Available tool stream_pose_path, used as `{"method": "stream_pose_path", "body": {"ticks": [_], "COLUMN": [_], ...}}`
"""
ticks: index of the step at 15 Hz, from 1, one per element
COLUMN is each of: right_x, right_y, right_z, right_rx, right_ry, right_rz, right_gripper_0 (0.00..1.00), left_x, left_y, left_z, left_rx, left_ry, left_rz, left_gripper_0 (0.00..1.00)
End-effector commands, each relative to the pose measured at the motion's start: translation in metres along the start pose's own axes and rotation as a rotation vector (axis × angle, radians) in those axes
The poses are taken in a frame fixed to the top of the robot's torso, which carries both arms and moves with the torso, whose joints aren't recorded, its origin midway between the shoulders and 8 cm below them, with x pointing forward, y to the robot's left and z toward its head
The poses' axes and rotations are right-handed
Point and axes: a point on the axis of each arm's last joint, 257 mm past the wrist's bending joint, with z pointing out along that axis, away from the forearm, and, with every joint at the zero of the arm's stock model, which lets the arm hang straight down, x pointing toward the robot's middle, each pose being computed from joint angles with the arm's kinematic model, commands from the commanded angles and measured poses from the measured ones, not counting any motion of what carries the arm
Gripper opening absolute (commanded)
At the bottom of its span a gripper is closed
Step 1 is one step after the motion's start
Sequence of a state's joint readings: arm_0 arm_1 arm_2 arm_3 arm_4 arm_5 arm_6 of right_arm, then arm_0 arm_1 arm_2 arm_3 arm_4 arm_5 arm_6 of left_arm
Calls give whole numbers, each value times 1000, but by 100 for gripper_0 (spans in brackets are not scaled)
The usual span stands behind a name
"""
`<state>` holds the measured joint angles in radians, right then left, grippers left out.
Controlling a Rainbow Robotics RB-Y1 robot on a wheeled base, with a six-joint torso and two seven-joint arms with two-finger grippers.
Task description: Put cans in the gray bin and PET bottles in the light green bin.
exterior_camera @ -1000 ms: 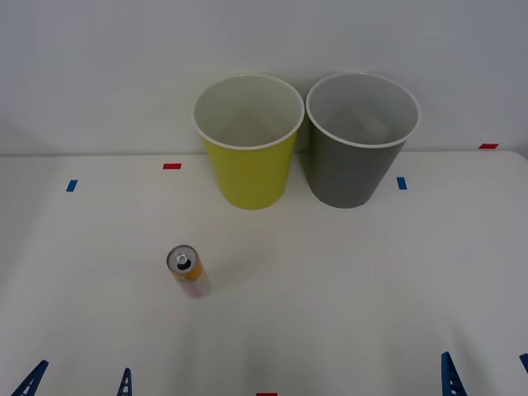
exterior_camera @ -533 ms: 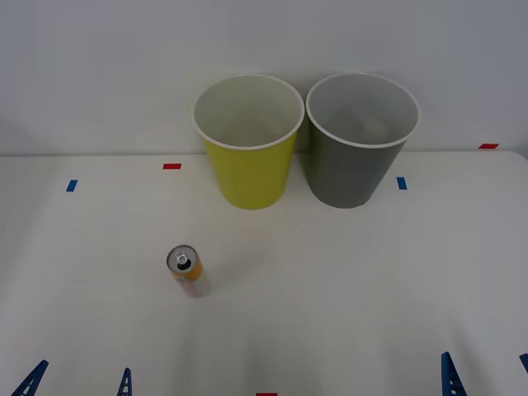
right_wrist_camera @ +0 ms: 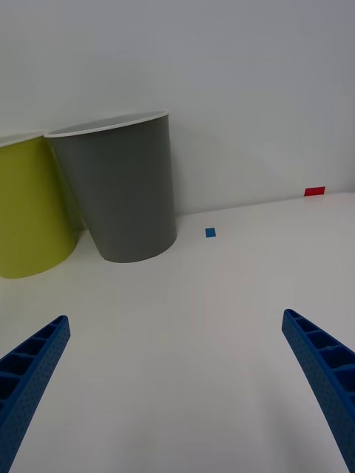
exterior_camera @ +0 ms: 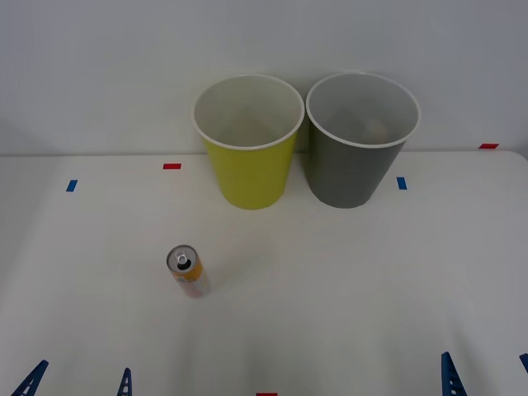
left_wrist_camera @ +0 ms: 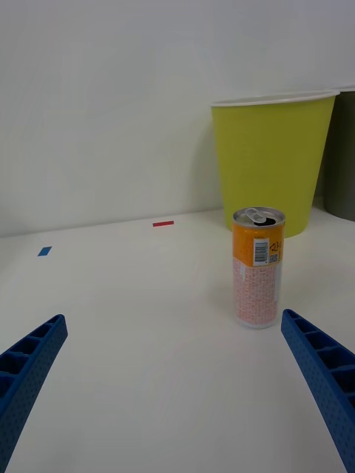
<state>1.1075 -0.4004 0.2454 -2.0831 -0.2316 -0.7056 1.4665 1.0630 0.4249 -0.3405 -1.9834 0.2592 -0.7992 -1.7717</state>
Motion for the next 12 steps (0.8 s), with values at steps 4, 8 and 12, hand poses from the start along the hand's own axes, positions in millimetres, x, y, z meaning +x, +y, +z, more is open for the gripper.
{"method": "stream_pose_path", "body": {"ticks": [4, 8, 12], "right_x": [0, 0, 0], "right_y": [0, 0, 0], "right_z": [0, 0, 0], "right_rx": [0, 0, 0], "right_ry": [0, 0, 0], "right_rz": [0, 0, 0], "right_gripper_0": [100, 100, 100], "left_x": [0, 0, 0], "left_y": [0, 0, 0], "left_z": [0, 0, 0], "left_rx": [0, 0, 0], "left_ry": [0, 0, 0], "left_rz": [0, 0, 0], "left_gripper_0": [100, 100, 100]}}
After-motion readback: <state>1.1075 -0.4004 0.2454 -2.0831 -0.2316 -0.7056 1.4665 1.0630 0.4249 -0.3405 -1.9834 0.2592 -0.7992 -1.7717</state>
